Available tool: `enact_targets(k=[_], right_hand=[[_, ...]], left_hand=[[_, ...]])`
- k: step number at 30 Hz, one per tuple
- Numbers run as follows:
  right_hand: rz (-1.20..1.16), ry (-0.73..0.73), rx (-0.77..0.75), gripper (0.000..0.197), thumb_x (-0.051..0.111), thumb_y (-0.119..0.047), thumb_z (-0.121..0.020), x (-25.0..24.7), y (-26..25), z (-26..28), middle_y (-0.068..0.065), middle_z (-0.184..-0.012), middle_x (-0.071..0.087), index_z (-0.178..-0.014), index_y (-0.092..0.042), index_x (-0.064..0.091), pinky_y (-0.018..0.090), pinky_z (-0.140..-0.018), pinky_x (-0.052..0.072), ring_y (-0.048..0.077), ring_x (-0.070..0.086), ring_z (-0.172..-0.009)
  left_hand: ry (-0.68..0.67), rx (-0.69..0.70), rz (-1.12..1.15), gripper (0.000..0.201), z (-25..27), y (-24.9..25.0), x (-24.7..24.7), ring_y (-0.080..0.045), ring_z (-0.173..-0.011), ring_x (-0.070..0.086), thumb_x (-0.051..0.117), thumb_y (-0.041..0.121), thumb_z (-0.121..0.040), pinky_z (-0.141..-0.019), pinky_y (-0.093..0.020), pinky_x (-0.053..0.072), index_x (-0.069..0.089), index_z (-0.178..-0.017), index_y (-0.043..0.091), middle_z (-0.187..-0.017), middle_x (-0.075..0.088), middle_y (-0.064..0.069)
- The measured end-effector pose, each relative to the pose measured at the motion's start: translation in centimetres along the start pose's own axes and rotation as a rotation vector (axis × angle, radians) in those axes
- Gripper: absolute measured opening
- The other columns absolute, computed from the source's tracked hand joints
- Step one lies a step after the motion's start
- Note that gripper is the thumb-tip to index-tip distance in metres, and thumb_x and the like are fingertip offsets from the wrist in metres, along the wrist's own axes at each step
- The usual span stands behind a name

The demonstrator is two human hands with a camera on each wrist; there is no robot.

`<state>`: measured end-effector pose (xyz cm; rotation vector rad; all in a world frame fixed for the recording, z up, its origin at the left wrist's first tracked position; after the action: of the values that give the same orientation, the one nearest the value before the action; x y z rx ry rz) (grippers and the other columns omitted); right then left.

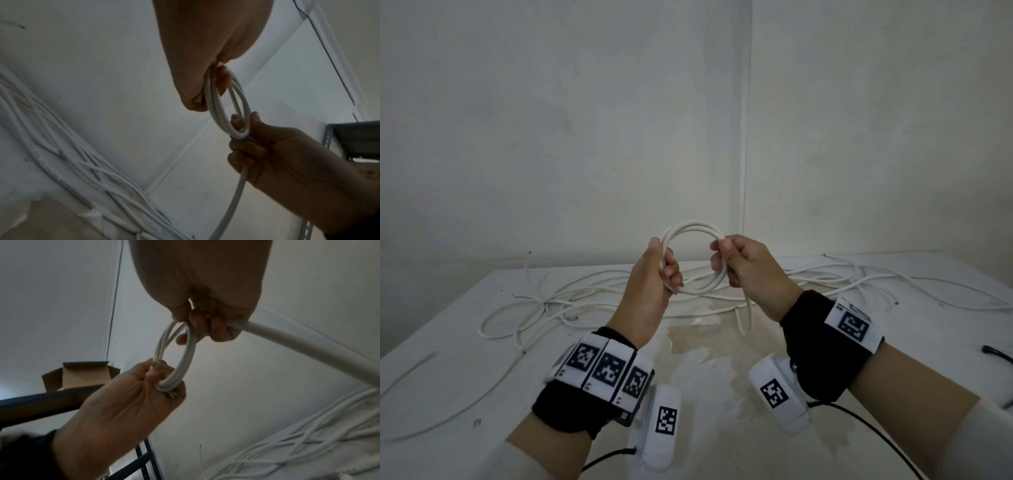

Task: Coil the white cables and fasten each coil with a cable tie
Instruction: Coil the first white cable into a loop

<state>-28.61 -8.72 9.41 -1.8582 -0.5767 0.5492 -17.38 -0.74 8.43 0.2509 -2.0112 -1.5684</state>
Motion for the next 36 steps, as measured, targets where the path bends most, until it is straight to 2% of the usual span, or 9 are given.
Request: enact_targets(k=[5, 8, 11, 14, 20, 23, 27, 31, 36], right_hand=[[0.034, 0.041, 0.015, 0.024, 0.037, -0.019, -0.099, -0.8, 0.4, -0.4, -0.003, -0.065, 0.048, -0.082, -0.017, 0.053, 0.013, -0.044, 0.03, 0.001, 0.034, -0.043], [0.153, -0.009, -0.014, 0.024, 0.037, -0.018, -0.099, -0.9, -0.1, -0.4, -0.003, -0.066, 0.046, -0.081, -0.017, 0.052, 0.009, -0.046, 0.031, 0.0, 0.038, -0.046], [0.341, -0.162, -0.058, 0.019, 0.039, -0.016, -0.098, -0.4, -1.0, -0.4, -0.003, -0.066, 0.046, -0.089, -0.008, 0.054, 0.008, -0.05, 0.034, -0.005, 0.044, -0.048], [0.502, -0.283, -0.076, 0.02, 0.041, -0.018, -0.097, -0.1, -1.6, -0.5, -0.004, -0.069, 0.048, -0.095, -0.005, 0.056, 0.009, -0.054, 0.035, 0.004, 0.043, -0.06], [0.44, -0.163, -0.143, 0.024, 0.04, -0.016, -0.098, -0.5, -2.3, -0.6, -0.005, -0.065, 0.047, -0.094, 0.0, 0.058, 0.011, -0.058, 0.034, 0.005, 0.042, -0.06], [0.303, -0.047, -0.109, 0.02, 0.038, -0.018, -0.098, -0.5, -1.6, -0.5, -0.003, -0.066, 0.047, -0.091, -0.009, 0.055, 0.006, -0.056, 0.036, -0.003, 0.047, -0.053], [0.227, 0.02, -0.078, 0.027, 0.038, -0.018, -0.099, -0.5, -1.2, -0.4, 0.0, -0.067, 0.043, -0.075, -0.02, 0.051, 0.014, -0.048, 0.035, 0.01, 0.041, -0.051], [0.411, -0.079, -0.142, 0.028, 0.039, -0.02, -0.099, -0.6, -1.6, 0.0, -0.003, -0.067, 0.043, -0.072, -0.026, 0.048, 0.02, -0.055, 0.031, 0.012, 0.037, -0.057], [0.504, -0.152, -0.175, 0.02, 0.04, -0.02, -0.098, 0.3, -2.1, 0.4, 0.003, -0.071, 0.047, -0.083, -0.014, 0.052, 0.027, -0.059, 0.033, 0.017, 0.039, -0.063]], left_hand=[[-0.071, 0.071, -0.23, 0.043, -0.1, -0.8, -0.8, -0.011, -0.059, 0.048, 0.022, 0.031, -0.102, -0.065, -0.027, 0.037, 0.049, -0.072, 0.015, -0.056, 0.05, 0.007], [-0.121, -0.085, -0.19, 0.048, 0.1, -0.9, -1.3, -0.018, -0.062, 0.057, 0.024, 0.03, -0.101, -0.068, -0.031, 0.044, 0.056, -0.072, 0.009, -0.056, 0.058, -0.002], [-0.216, -0.234, -0.226, 0.064, 0.1, -0.3, -1.3, -0.02, -0.06, 0.064, 0.02, 0.048, -0.097, -0.071, -0.033, 0.05, 0.059, -0.07, 0.006, -0.054, 0.059, -0.007], [-0.253, -0.221, -0.356, 0.064, -0.1, 0.5, -0.3, -0.017, -0.049, 0.055, 0.023, 0.058, -0.093, -0.07, -0.033, 0.049, 0.055, -0.068, 0.008, -0.047, 0.048, 0.0], [-0.135, -0.057, -0.231, 0.042, 0.6, 0.3, 1.6, -0.006, -0.036, 0.024, 0.041, 0.031, -0.098, -0.054, -0.025, 0.036, 0.032, -0.059, 0.017, -0.042, 0.024, 0.011], [-0.052, -0.017, -0.085, 0.043, 0.7, 0.1, 1.7, -0.007, -0.036, 0.022, 0.039, 0.03, -0.098, -0.053, -0.023, 0.038, 0.031, -0.059, 0.016, -0.041, 0.022, 0.01], [-0.048, -0.016, 0.005, 0.041, 0.8, -0.3, 1.6, -0.007, -0.036, 0.03, 0.039, 0.031, -0.098, -0.058, -0.025, 0.04, 0.036, -0.06, 0.014, -0.04, 0.027, 0.009], [-0.182, -0.107, -0.24, 0.04, 0.8, 0.0, 1.1, -0.013, -0.044, 0.05, 0.036, 0.029, -0.099, -0.065, -0.031, 0.045, 0.049, -0.066, 0.01, -0.043, 0.042, 0.003], [-0.215, -0.04, -0.446, 0.04, 1.0, 1.0, 1.9, -0.008, -0.038, 0.03, 0.042, 0.03, -0.097, -0.052, -0.026, 0.039, 0.038, -0.061, 0.015, -0.042, 0.03, 0.011]])
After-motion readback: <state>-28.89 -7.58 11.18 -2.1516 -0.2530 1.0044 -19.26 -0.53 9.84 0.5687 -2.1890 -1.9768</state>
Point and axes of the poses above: each hand's wrist, its own z-axis away from the middle knuckle, its own x-axis out of the palm, y = z × x, the point moved 5 cm from there along -z, towards the middle knuckle
